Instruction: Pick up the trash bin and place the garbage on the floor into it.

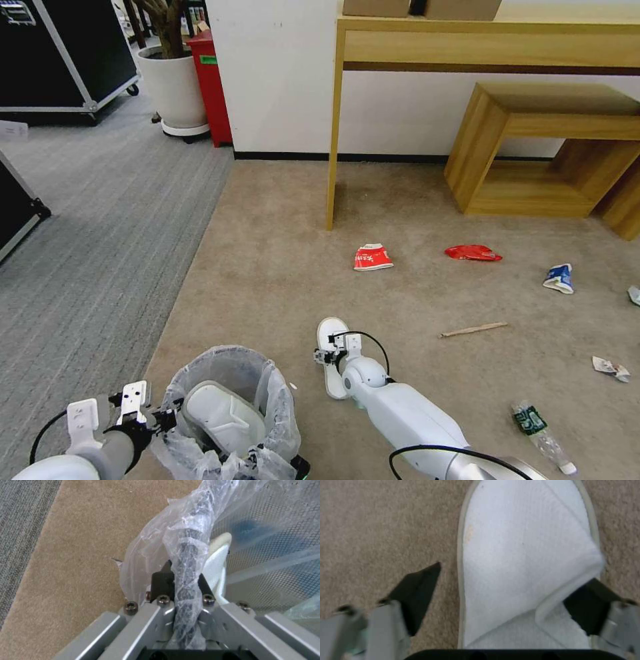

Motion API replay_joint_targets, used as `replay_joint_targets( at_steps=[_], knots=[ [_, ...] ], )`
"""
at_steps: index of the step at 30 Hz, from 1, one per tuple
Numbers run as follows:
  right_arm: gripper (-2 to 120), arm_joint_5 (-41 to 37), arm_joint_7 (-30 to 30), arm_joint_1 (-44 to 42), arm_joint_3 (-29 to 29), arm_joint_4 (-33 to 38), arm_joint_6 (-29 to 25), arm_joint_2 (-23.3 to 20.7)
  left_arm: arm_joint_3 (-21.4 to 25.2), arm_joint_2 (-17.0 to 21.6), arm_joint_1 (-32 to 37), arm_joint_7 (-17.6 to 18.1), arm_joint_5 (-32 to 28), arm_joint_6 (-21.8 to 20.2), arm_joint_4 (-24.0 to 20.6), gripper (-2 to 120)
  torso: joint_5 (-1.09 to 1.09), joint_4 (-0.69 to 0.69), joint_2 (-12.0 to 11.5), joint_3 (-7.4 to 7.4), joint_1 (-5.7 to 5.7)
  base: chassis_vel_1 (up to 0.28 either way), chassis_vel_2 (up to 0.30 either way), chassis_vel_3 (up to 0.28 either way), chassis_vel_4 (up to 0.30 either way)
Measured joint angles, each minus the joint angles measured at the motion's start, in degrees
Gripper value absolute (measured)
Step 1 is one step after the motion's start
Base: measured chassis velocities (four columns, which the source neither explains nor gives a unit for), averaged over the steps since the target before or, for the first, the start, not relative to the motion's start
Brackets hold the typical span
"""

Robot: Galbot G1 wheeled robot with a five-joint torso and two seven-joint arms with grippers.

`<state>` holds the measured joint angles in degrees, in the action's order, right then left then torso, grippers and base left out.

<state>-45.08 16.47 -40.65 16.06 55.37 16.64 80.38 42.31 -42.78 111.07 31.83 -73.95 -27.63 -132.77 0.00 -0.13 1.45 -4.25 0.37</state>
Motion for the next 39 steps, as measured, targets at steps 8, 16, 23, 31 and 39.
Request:
replay_joint_targets(
  at_steps=[8,16,23,31,39],
  knots=[
    [49,-0.9,-0.4,0.6,-0.2,0.4,-0.4,-0.6,-0.1,0.3,0.0,-0.1,0.0,0.0,0.0,0,0.0,0.01,0.0,0.0,0.0,0.0,0.0,0.0,0.0],
    [20,-1.0,-0.3,0.4,-0.2,1.2,-0.9,-1.3,0.2,0.9,0.5,-0.1,0.1,0.0,-0.3,0,0.0,0.0,0.0,0.0,0.0,0.0,0.0,0.0,0.0],
    [0,-1.0,0.6,0.2,-0.1,2.5,-1.0,-1.8,0.4,1.1,1.0,-0.2,0.4,0.0,-0.8,0,0.01,0.01,0.0,0.0,0.0,0.0,0.0,0.0,0.0],
    [0,-1.8,1.6,-0.7,-0.4,5.1,-1.0,-3.0,0.8,1.8,0.8,-0.2,0.0,0.1,-1.0,0,0.01,0.0,0.0,0.0,0.0,0.0,0.0,0.0,0.0],
    [0,-1.5,-0.1,-2.1,-3.9,12.4,-2.7,-5.4,0.9,2.3,0.4,-1.6,0.0,-0.5,-0.8,0,0.01,0.01,0.0,0.0,0.0,0.0,0.0,0.0,0.0]
  ],
)
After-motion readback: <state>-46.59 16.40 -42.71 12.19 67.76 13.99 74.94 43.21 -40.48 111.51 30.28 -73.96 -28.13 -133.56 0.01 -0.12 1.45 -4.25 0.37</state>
